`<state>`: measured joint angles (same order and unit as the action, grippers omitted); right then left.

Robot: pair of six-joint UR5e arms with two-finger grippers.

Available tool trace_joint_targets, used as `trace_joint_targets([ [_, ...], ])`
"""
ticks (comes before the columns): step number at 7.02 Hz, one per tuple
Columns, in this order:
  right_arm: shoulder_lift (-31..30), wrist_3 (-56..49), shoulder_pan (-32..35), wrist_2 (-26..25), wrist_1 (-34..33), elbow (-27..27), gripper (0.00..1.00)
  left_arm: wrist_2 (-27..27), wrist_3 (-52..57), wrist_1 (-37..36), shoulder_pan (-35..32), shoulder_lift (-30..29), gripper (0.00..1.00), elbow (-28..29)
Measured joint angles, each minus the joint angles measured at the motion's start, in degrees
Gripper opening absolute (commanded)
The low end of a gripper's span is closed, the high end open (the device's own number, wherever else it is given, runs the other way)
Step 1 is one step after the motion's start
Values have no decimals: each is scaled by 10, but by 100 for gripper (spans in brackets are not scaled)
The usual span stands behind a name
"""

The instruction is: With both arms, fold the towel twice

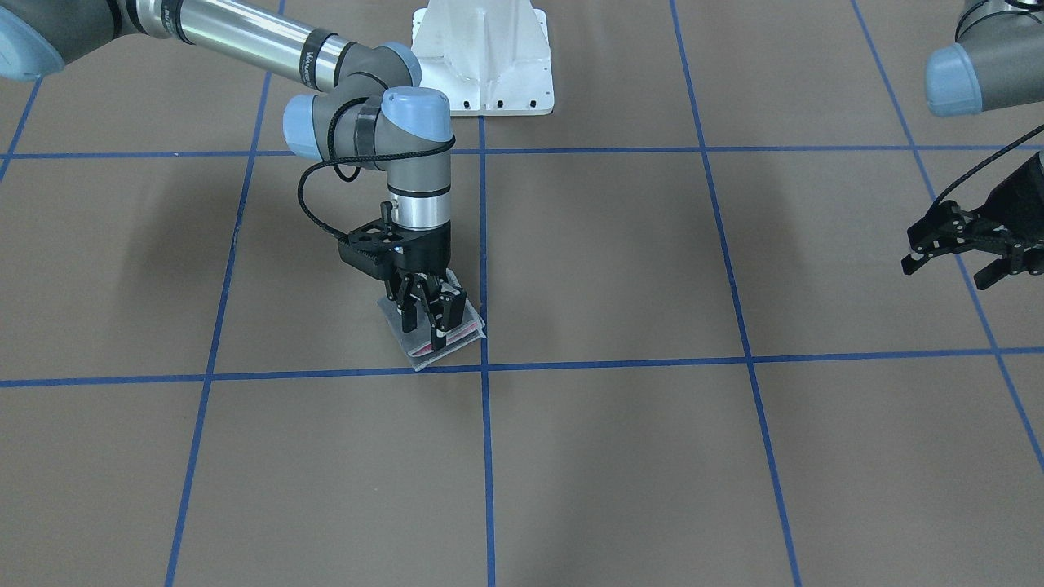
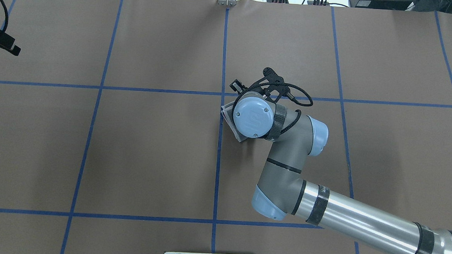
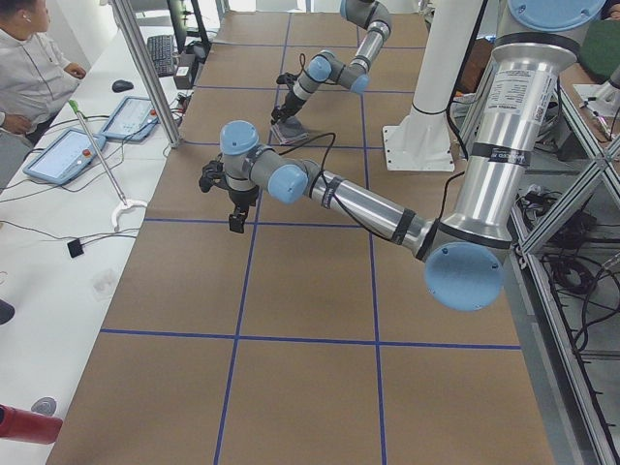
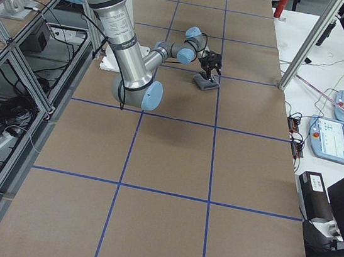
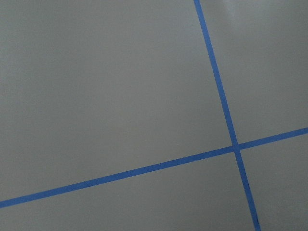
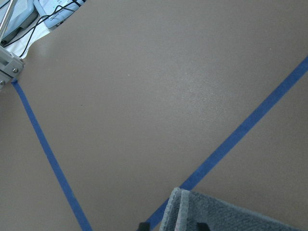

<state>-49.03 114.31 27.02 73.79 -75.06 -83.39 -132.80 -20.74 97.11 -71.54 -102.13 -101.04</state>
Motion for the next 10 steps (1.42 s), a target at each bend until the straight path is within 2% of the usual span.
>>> trace_joint_targets([
  [1,3,-36,10,17,0,-2,100,0,0,0,0,0,100,0],
  [3,-7,-142,58,103,-2,-22,100,0,-1,1,0,3,100,0],
  [5,-67,-279,144,219,-25,-108,100,1,-9,1,-9,8,100,-4],
  [7,-124,-489,254,316,-125,-183,100,3,40,-4,-53,15,100,1],
  [8,-154,-613,311,349,-165,-199,100,3,95,-8,-86,21,100,16],
  [10,-242,-875,449,459,-188,-205,100,2,230,-10,-163,25,100,83],
])
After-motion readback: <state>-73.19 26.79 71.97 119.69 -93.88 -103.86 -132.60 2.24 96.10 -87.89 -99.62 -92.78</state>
